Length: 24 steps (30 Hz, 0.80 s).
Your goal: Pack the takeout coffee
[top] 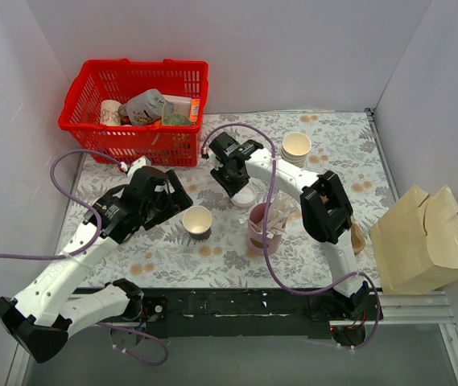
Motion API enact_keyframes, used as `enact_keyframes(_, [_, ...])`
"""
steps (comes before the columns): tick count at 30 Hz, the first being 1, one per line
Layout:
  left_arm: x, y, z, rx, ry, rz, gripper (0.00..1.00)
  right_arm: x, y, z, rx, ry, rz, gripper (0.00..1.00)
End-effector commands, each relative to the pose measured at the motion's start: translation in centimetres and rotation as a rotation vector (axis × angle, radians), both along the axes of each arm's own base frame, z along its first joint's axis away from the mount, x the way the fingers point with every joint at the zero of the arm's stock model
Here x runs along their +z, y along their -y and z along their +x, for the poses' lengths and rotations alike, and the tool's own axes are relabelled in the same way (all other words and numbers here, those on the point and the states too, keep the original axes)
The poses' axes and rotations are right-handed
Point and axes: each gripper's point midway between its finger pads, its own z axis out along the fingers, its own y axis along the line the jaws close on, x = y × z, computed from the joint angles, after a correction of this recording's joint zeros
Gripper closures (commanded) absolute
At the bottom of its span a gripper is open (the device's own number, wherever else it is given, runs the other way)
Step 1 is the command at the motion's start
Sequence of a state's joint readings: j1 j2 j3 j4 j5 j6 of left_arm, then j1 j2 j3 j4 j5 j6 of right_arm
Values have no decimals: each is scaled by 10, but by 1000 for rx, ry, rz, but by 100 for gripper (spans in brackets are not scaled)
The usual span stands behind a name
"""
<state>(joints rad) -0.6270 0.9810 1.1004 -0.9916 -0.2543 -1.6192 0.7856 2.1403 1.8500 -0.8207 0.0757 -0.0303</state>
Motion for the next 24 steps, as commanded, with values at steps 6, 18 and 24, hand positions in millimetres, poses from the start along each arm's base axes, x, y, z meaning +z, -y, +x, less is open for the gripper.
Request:
enact_keyframes(6, [6,0,3,2,20,4,2,3,-13,3,36,9,26,65])
enact_keyframes(18, [7,1,3,-2,23,-5,2,-6,-17,4,32,1,13,67])
enact_keyframes(24, [6,1,3,-3,22,-6,2,-11,-15,4,27,0,-6,70])
